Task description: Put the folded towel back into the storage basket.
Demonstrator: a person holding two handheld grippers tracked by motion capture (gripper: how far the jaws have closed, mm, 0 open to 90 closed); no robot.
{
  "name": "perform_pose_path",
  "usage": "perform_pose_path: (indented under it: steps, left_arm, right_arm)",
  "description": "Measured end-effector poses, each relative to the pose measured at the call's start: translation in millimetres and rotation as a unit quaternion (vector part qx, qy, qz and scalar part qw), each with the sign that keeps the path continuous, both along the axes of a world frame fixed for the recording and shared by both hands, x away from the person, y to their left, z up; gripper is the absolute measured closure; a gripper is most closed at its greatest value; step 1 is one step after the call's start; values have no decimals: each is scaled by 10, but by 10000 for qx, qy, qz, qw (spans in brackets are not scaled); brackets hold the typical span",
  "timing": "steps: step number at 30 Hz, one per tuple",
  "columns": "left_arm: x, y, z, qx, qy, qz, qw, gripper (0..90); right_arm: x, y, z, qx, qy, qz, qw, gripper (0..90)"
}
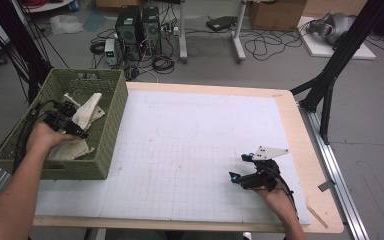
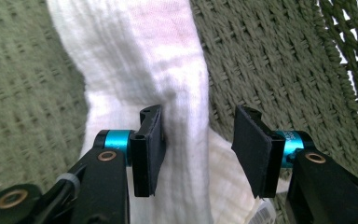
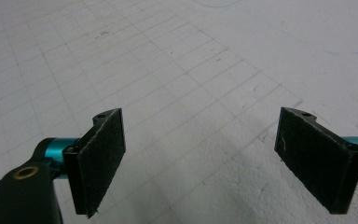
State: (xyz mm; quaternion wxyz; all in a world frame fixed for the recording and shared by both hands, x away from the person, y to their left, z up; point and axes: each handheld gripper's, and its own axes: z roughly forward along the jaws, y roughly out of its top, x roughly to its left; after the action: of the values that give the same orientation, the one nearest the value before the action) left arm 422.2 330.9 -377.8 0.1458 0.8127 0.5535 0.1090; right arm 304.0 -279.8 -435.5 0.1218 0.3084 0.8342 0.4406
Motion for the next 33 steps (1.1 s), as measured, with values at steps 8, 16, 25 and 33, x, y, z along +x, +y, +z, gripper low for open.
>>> perform_pose_path:
  steps: [8,16,25,33]
  left_arm:
    - [-116,101,42,400,108,-15,9991,523]
    - [-209,178,60,493,269,-186,9982,817]
    - [-123,82,11,-32,-152,-57,9999,851]
    - [-83,37,-111,-354,486,-159,9981,558]
  right_arm:
    - [6,6,-5,-8,6,21,10000,155]
    - [1,7,1,8,-9,18,10000,155]
    - [-6,15,4,-2,10,9,10000,155]
    - [-4,6,7,21,-10,16,10000,155]
